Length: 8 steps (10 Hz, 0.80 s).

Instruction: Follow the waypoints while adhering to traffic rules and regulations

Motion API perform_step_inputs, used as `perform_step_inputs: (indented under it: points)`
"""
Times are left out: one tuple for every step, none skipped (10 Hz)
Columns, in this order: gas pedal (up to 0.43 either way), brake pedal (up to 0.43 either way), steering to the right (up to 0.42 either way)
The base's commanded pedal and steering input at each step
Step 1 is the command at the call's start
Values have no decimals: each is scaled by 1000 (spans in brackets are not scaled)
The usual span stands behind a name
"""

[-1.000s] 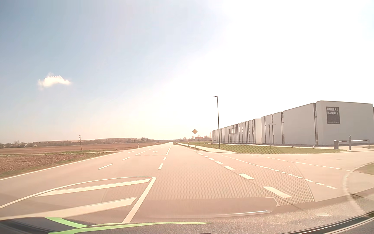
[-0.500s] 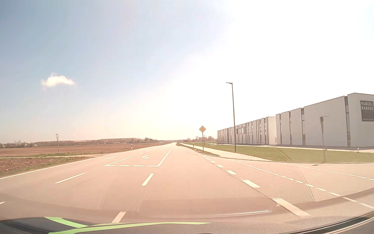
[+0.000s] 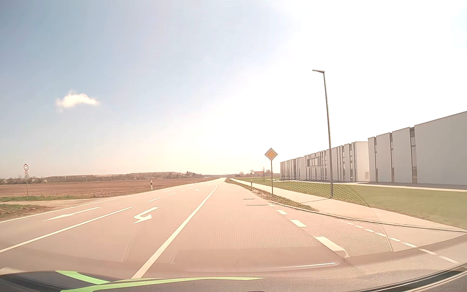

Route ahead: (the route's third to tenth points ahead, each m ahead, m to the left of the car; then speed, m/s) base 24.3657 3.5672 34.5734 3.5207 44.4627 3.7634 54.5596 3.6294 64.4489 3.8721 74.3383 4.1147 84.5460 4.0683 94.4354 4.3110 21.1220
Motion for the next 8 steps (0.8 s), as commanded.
perform_step_inputs:
  points:
    - [220,0,-13]
    - [220,0,-13]
    - [220,0,-13]
    - [220,0,-12]
    - [220,0,-12]
    - [220,0,-11]
    - [220,0,-10]
    - [220,0,-10]
